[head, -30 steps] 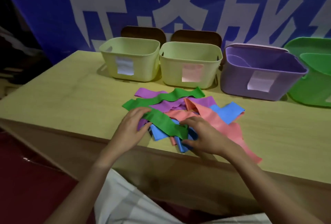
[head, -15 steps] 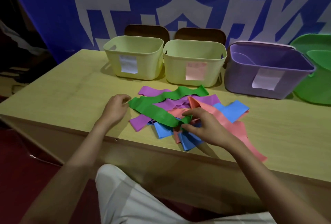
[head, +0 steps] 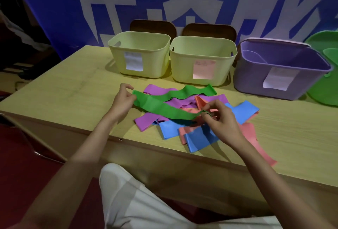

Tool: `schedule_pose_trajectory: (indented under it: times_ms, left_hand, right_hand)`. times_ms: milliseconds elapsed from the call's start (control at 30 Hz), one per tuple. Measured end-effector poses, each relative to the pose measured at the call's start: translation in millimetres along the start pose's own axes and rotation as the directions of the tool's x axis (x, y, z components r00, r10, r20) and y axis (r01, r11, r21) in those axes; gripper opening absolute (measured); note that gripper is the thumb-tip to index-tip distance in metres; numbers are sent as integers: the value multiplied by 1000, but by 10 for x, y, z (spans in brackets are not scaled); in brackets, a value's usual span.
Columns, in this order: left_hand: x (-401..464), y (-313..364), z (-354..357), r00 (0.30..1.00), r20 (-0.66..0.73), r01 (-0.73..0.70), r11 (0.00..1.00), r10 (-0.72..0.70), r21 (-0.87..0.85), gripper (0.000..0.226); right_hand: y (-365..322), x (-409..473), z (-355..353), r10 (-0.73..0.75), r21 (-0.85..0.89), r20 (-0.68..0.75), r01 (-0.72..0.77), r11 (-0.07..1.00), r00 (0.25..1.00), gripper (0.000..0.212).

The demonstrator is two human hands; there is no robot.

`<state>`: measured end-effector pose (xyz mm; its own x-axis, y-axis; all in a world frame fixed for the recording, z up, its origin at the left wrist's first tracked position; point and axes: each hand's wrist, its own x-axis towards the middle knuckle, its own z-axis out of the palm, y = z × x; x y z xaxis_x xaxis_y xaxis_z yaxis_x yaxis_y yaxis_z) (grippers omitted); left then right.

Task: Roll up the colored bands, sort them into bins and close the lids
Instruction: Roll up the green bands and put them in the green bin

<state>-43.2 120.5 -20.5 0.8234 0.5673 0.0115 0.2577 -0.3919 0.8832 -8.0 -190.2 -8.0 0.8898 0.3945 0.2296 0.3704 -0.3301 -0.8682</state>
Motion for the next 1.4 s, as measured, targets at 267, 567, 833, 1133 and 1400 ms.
schedule_pose_trajectory:
  times_ms: [267, 567, 833, 1133, 1400]
  left_hand:
    - [-184, 197, -275, 951, 291, 233, 856, -102, -462, 29]
    - [-313, 146, -293, 792, 599, 536, 609, -122, -585, 31]
    - [-283, 111, -270, 892, 452, 240, 871, -24, -429, 35]
    - [-152, 410, 4, 996, -84, -42, 958, 19, -284, 15]
    - [34, 982, 674, 987, -41, -161, 957, 155, -243, 32]
  right_hand:
    - [35, 67, -100, 86, 176, -238, -44, 983, 967, 23]
    - [82, 73, -158, 246, 320, -291, -149, 936, 925, 18]
    - [14, 8, -270, 458, 513, -96, -350, 784, 884, 10]
    - [49, -98, -658, 373, 321, 534, -590, 740, 759, 8]
    - [180, -306, -1044, 235, 475, 111, -260, 841, 966, 22]
